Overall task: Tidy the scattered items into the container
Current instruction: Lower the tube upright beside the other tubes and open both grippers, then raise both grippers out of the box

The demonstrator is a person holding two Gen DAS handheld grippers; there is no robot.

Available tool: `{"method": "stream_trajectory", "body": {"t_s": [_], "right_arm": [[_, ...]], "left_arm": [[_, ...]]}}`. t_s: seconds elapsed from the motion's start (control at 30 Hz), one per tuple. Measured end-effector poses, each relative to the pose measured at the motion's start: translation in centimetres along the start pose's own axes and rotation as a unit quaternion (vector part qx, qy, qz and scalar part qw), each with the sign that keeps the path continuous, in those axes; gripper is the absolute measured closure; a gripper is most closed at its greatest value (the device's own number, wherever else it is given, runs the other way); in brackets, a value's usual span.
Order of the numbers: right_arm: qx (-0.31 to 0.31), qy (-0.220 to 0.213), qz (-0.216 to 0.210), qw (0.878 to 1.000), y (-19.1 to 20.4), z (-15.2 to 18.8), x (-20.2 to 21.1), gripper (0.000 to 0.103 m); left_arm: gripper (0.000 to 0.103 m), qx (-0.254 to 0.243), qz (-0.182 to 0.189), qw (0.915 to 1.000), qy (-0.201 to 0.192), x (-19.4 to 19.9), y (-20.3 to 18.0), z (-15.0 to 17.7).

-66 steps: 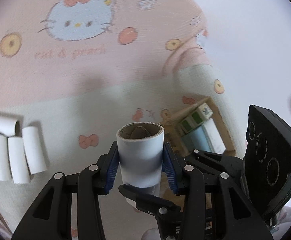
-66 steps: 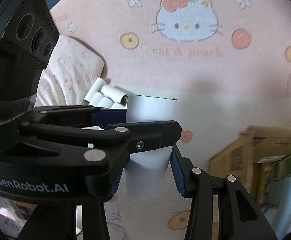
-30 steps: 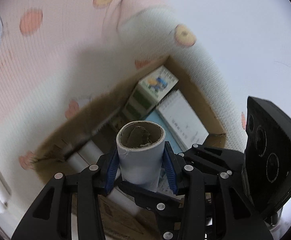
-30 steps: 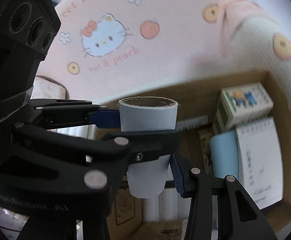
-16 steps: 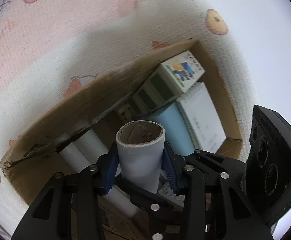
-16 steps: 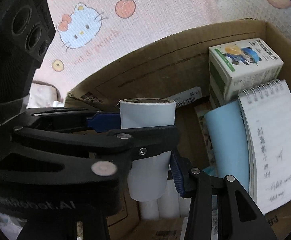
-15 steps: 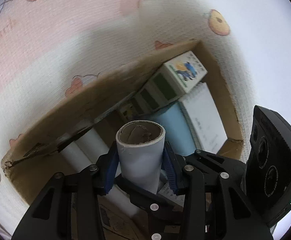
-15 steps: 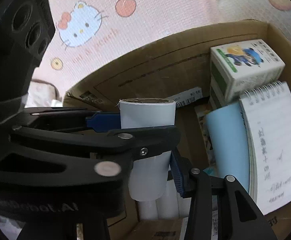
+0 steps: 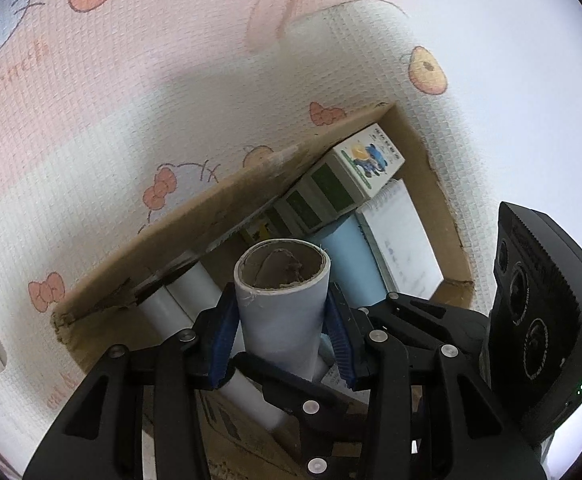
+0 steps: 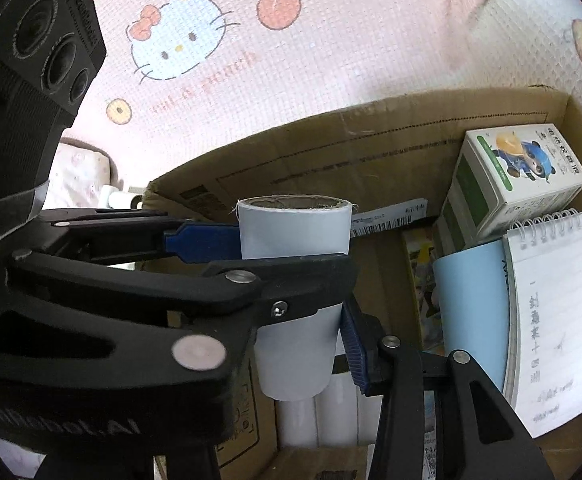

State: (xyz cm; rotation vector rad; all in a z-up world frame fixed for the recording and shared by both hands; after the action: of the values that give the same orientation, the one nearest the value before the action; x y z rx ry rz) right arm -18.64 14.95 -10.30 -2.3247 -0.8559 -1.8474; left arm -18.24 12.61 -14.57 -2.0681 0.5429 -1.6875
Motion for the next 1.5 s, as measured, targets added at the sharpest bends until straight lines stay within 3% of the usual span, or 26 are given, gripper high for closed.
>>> {"method": "stream_trajectory", "body": {"t_s": [0.2, 0.37, 0.43, 0.53, 0.6, 0.77, 1.1, 1.27, 1.4, 1.5], "right_arm": [[-0.008, 0.001, 0.030, 1.000, -1.1, -0.3, 0.3, 0.062], [-0.050, 0.022, 0.039, 0.998, -4.1, -0.6, -0.5, 0.062], [-0.041, 0.032, 0.049, 0.997, -4.3, -0.8, -0.9, 0.062], [-0.017, 0.069, 0.101, 0.992, -4.7, -0.9, -2.1, 0.062], [-0.011, 0.087, 0.122, 0.989, -5.1, -1.2, -3.0, 0.062], [-0.009, 0.128, 0.169, 0.977, -7.3, -2.0, -4.6, 0.062], [0.045, 0.161, 0.205, 0.964, -9.4, -2.9, -6.2, 0.062], [0.038, 0.171, 0.190, 0.966, -10.4, -3.3, -6.1, 0.062], [0.028, 0.159, 0.193, 0.968, -11.2, -3.7, -4.0, 0.062], [0.035, 0.121, 0.201, 0.971, -11.0, -4.2, -0.9, 0.062]], "left_arm": [[0.056, -0.013, 0.007, 0.9998, -0.012, 1.6, -0.2, 0.0], [0.055, -0.023, -0.026, 0.9983, -0.046, 3.2, 1.2, 0.3], [0.065, -0.026, -0.019, 0.9982, -0.051, 3.5, 1.8, 0.4], [0.084, -0.030, 0.005, 0.9980, -0.056, 3.6, 2.0, 0.4], [0.088, -0.034, 0.016, 0.9972, -0.064, 4.1, 2.1, 0.3], [0.088, -0.061, 0.002, 0.9948, -0.082, 5.5, 2.2, 0.5], [0.087, -0.102, -0.012, 0.9900, -0.097, 6.6, 2.0, 1.7], [0.088, -0.100, -0.013, 0.9908, -0.090, 6.4, 2.2, 2.0], [0.087, -0.098, -0.021, 0.9896, -0.103, 6.6, 2.4, 2.1], [0.087, -0.100, -0.020, 0.9878, -0.117, 6.9, 2.3, 2.2]]}}
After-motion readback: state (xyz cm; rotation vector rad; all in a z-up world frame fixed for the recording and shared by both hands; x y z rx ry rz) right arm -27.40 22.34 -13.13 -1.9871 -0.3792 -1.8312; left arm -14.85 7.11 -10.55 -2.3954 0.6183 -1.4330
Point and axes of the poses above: each gripper's, at about its wrist camera, not at the fingertips, and x roughly against the way its jaws point, y to its left, z to its underside, the point moved 6 cm from there along -x, roughly the way its jaws point, and after that the axes turned 1 degree about z, right-handed, at the moved point
